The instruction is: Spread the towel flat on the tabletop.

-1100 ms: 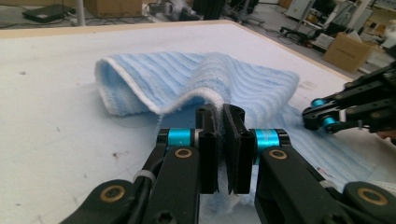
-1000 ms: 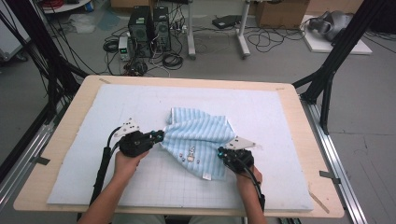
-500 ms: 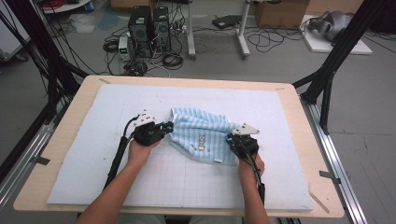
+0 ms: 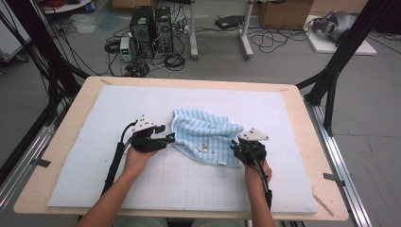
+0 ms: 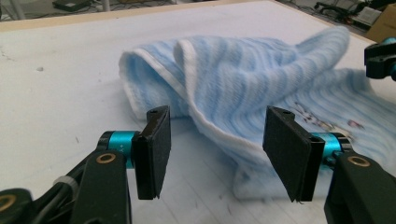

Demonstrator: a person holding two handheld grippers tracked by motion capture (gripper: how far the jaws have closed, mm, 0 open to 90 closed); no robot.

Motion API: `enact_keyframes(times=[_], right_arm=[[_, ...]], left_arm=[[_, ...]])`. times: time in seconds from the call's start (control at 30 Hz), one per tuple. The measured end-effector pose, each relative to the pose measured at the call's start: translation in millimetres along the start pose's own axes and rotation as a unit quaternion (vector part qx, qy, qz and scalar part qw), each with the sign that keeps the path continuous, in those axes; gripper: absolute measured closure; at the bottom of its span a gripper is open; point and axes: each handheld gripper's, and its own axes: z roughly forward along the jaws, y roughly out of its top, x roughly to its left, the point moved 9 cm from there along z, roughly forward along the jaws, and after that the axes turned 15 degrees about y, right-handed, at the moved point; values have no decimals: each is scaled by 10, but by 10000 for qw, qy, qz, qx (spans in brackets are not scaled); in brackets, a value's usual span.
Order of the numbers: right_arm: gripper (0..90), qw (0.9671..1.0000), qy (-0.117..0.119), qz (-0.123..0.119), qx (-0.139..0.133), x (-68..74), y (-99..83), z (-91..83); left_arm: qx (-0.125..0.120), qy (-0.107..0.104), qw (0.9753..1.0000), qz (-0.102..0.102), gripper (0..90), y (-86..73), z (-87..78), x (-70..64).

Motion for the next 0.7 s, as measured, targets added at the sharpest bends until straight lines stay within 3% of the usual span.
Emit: enact_keyframes(times=[0.17, 0.37, 0.43, 0.5, 0.53, 0.6, 0.7], right_arm=[[643, 9999, -13, 51, -135, 68, -82, -129], [624, 9997, -4, 72, -221, 118, -138, -240], [613, 9996, -14, 95, -266, 112, -143, -291], [604, 9996, -27, 79, -277, 92, -152, -325], [602, 9996, -32, 98, -272, 87, -160, -339], [599, 9996, -31, 134, -235, 90, -181, -351], [602, 9999, -27, 108, -127, 118, -226, -351]], left_arm=[[442, -308, 9978, 387, 598, -154, -41, -137], [891, -147, 9950, 419, 617, -265, 68, -178], [1054, -82, 9928, 566, 651, -298, 98, -195], [1048, 139, 9905, 877, 731, -308, 105, -202], [1022, 162, 9903, 924, 791, -308, 101, -205], [1055, 108, 9900, 925, 867, -314, 83, -204], [1197, -37, 9891, 861, 890, -348, -13, -202]])
